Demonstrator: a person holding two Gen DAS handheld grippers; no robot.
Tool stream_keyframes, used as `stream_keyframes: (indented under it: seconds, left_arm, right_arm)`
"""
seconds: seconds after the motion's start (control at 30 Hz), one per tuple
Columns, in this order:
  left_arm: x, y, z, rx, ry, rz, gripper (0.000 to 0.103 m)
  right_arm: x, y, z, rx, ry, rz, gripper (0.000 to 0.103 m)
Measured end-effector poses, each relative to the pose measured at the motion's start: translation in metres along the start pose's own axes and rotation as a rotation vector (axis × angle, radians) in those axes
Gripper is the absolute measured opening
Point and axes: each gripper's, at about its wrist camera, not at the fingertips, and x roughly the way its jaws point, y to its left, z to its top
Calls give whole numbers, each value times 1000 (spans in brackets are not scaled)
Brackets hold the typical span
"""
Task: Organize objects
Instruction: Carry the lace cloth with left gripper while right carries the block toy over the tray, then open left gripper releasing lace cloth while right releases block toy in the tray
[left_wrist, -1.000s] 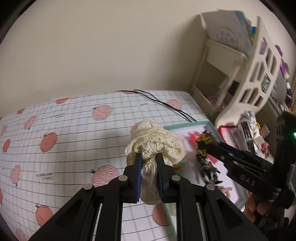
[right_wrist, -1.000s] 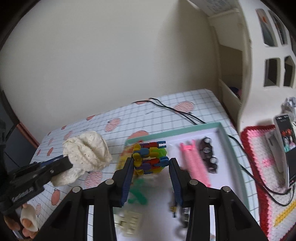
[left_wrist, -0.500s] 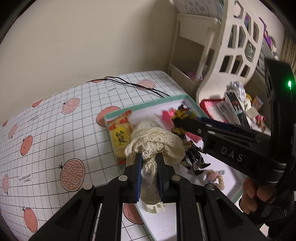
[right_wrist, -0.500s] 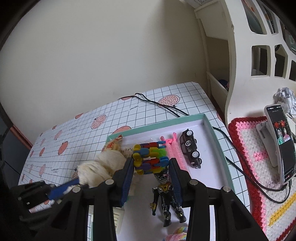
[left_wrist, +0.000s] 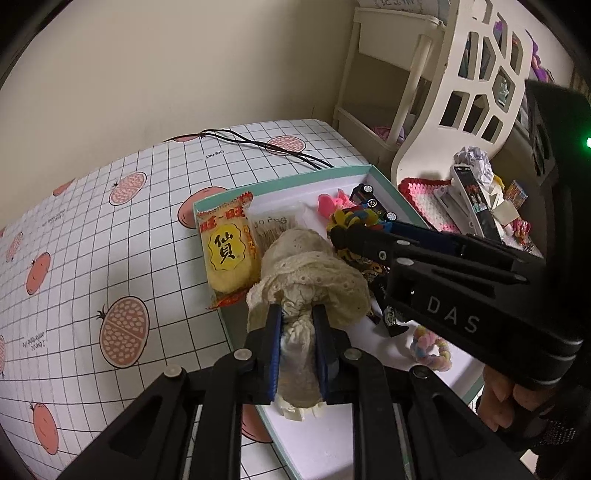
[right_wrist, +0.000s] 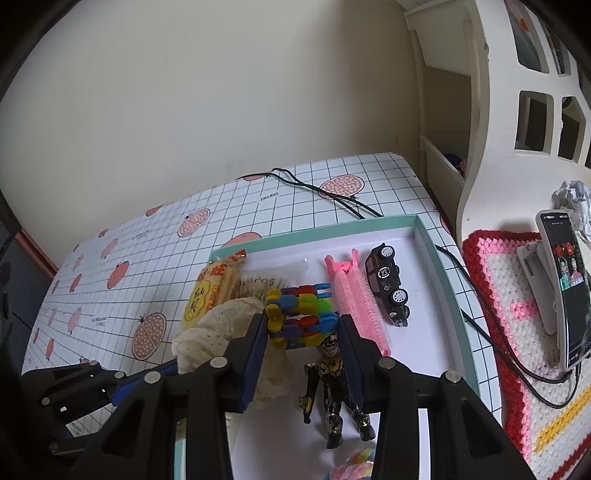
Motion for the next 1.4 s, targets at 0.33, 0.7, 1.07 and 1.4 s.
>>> stream_keyframes:
  seconds: [0.33, 0.7, 1.07, 1.4]
  left_arm:
    - [0, 5, -2, -34, 19, -31, 33]
    - [-11, 11, 4, -69, -16, -60, 40]
    - [-28, 46, 10, -190, -119, 44, 56]
    - [-27, 86, 4, -312, -130, 142, 84]
  right_arm:
    - [1, 4, -2, -12, 10, -1, 43]
    - [-3, 2, 0, 0, -12, 7, 43]
    - [-4, 2, 1, 1, -20, 1, 42]
    - [-4, -1, 1, -2, -27, -6, 66]
